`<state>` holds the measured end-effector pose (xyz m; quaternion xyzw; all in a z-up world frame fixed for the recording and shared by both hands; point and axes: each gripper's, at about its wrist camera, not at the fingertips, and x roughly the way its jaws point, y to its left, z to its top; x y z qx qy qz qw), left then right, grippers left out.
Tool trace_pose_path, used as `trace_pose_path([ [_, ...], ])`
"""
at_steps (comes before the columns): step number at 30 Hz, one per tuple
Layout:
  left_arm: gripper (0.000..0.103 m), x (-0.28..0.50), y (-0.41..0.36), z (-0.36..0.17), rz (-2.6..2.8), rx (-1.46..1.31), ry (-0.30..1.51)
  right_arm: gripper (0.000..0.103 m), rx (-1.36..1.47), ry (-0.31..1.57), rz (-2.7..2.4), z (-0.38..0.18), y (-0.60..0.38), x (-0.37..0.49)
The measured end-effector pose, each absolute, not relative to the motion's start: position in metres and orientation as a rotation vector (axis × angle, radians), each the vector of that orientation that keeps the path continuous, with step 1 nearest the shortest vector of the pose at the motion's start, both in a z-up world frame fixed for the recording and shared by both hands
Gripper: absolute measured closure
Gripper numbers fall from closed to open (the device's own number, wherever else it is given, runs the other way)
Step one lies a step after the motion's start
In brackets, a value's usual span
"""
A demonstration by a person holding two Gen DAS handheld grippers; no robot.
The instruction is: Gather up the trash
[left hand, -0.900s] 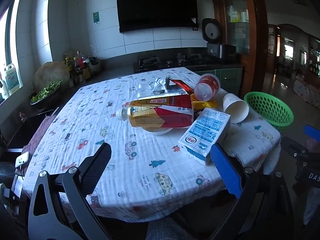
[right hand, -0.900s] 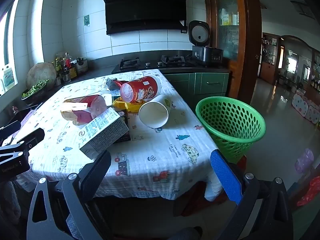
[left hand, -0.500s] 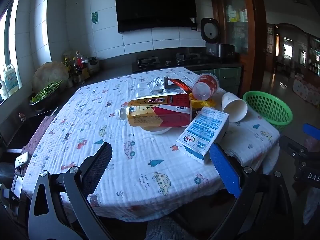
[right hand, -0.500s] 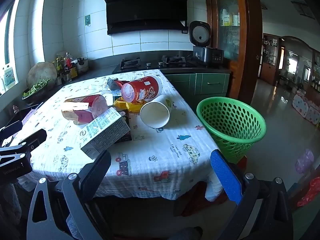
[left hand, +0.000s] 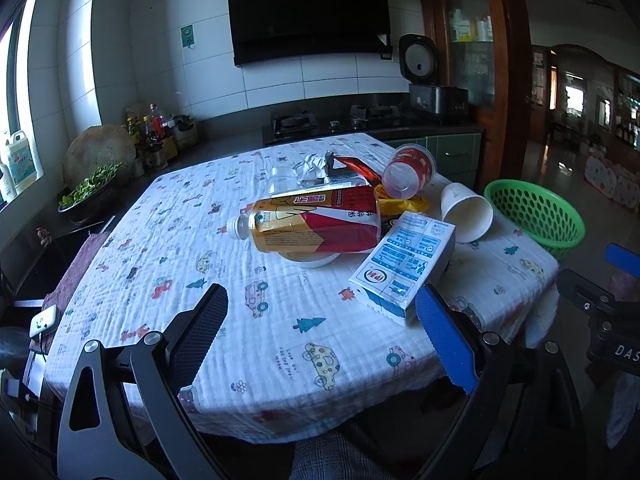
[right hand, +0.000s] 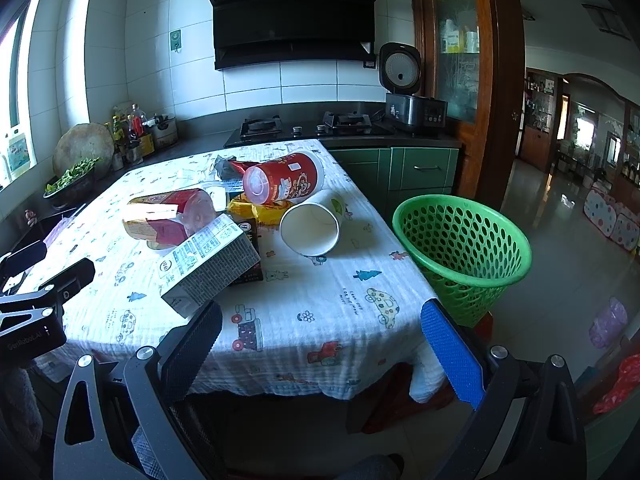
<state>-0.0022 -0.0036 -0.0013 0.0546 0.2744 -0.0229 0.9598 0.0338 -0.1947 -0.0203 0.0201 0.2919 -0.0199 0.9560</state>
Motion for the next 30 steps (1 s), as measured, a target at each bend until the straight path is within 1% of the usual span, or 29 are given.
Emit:
trace_pose_path([
  [30,0.010,-0.0013,-0.0058,-0.0045,-0.052,0.110,0.562,0.006,0.033,0.598,-0.039,-0.0215,-0.1911,0.0351],
])
